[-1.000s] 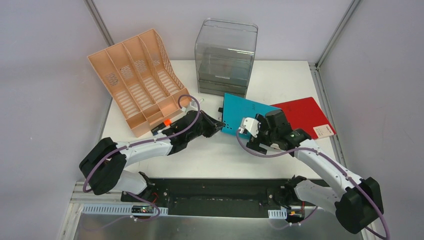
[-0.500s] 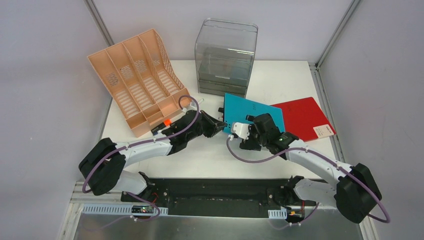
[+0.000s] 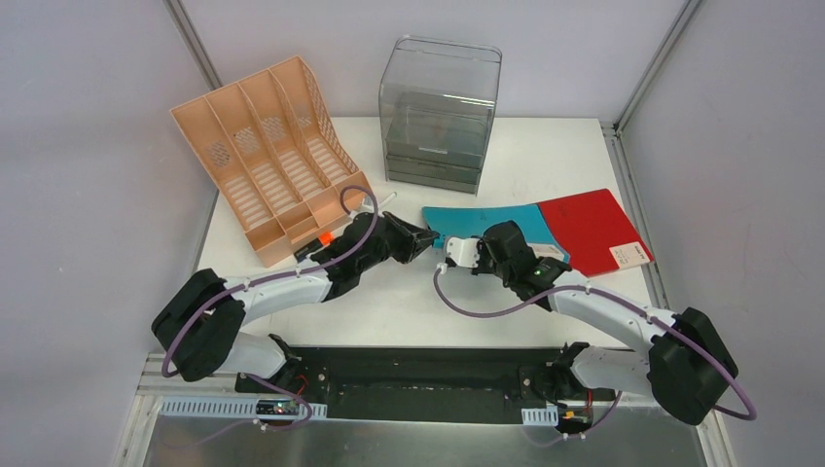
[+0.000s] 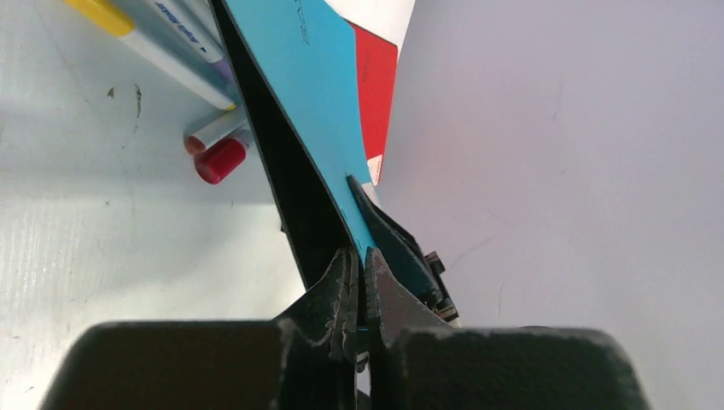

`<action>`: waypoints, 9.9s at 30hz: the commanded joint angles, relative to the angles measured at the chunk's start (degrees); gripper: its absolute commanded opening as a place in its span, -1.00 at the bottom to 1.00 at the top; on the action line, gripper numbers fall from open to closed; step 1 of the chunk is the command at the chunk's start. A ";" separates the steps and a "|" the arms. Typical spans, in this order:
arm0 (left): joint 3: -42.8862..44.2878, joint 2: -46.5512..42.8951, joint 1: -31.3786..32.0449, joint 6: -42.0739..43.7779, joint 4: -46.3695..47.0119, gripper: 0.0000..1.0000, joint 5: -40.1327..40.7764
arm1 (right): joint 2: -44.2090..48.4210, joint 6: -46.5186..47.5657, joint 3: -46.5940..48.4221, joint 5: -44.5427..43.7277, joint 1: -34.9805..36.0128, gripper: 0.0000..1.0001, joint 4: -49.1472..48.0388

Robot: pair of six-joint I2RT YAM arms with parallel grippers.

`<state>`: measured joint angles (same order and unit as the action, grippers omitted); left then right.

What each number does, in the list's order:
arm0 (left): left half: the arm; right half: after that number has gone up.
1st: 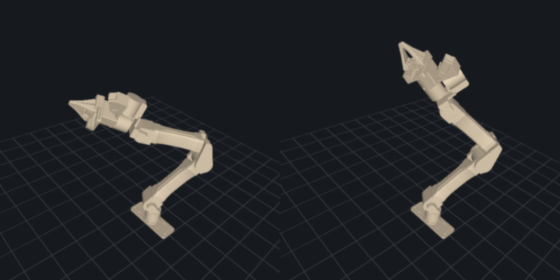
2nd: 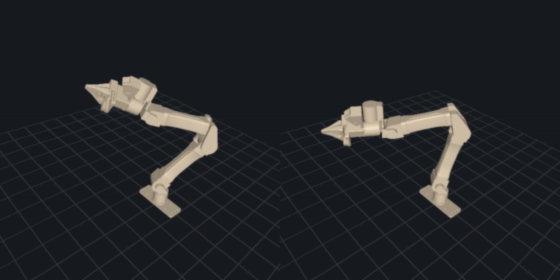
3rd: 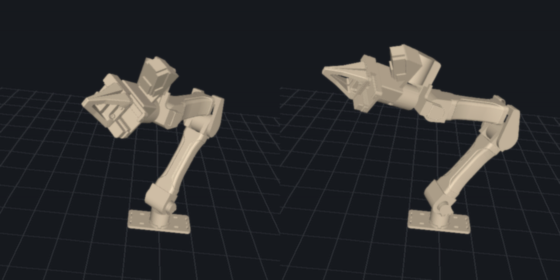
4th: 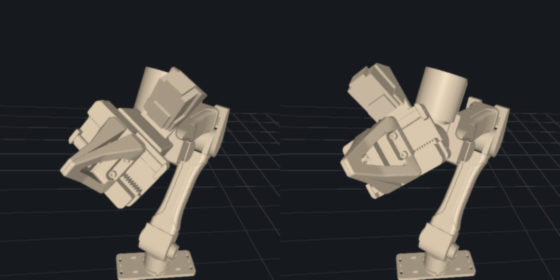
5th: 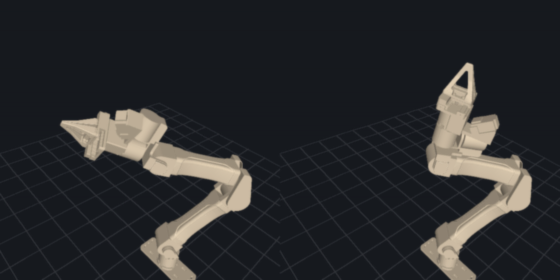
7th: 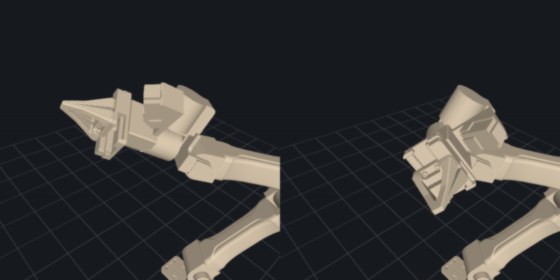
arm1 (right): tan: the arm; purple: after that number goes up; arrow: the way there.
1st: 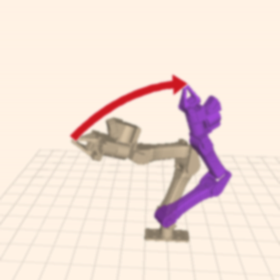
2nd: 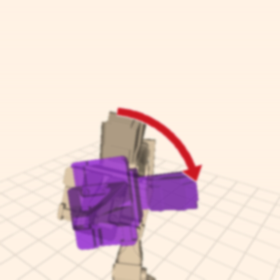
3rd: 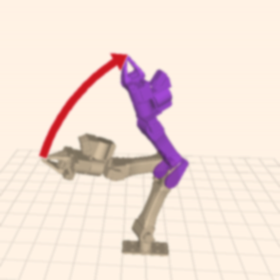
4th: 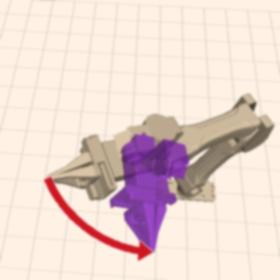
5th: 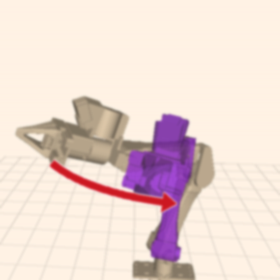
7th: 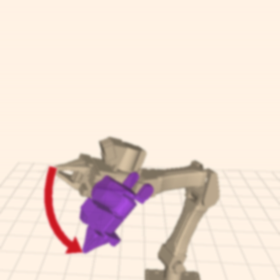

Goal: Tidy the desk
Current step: Pick up the folder from the center of the board, then place the folder in the storage box, then pick up the folder from the center of the board.

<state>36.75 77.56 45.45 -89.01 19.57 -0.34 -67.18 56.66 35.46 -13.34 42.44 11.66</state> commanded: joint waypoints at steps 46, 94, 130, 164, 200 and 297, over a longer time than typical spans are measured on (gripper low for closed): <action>0.79 -20.73 -1.76 74.88 -4.07 0.98 -12.49 | 6.40 -20.73 39.60 35.10 -21.81 -1.00 33.65; 7.37 -60.76 -9.24 73.09 -43.72 0.98 8.95 | -58.04 -56.00 113.01 45.99 -4.91 -1.00 2.36; 7.82 -71.08 -9.24 78.63 -57.04 0.98 19.94 | -82.98 -59.76 123.60 17.25 5.61 -1.00 -25.98; 7.54 -71.11 -9.97 79.25 -58.07 0.98 20.34 | -93.05 -60.74 126.00 5.88 9.86 -1.00 -36.12; 7.40 -69.79 -11.97 78.98 -57.76 0.98 16.28 | -83.71 -55.39 135.51 29.44 6.91 0.98 3.77; 46.67 49.80 20.12 20.24 -0.91 -0.09 9.15 | 0.71 -39.48 24.78 -6.53 -27.40 0.98 6.62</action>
<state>81.30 126.91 65.28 -68.07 13.85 10.33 -66.46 15.70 60.31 -18.55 14.50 21.82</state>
